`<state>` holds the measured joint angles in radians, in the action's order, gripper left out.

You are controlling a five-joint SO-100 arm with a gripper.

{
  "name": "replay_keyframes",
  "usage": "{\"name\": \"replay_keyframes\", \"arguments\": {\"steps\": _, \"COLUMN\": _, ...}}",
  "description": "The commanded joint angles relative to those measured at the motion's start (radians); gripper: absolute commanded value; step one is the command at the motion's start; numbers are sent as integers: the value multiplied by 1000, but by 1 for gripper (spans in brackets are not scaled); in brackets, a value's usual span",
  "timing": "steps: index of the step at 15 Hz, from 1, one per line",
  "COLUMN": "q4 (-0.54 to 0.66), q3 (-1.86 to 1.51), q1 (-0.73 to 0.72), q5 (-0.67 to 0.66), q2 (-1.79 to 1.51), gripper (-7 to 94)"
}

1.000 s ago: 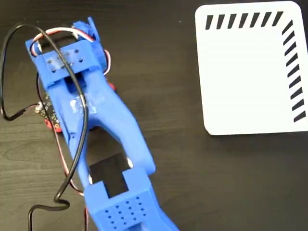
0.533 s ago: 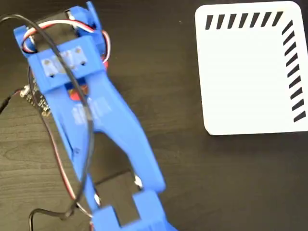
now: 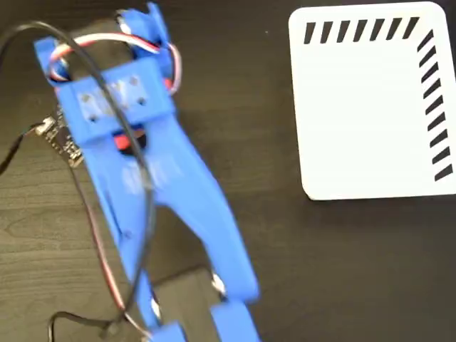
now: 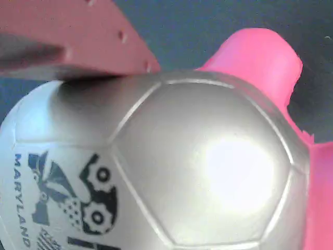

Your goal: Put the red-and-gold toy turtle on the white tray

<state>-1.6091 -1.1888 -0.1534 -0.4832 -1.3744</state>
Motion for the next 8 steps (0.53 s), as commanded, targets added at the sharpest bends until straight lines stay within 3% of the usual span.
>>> {"name": "replay_keyframes", "arguments": {"steps": 1, "q4": 28, "q3": -67, "q1": 74, "q5": 18, "q2": -242, "gripper": 0}}
{"name": "replay_keyframes", "arguments": {"steps": 8, "q4": -72, "q3": -14, "q1": 341, "q5": 196, "q2": -440, "gripper": 0}}
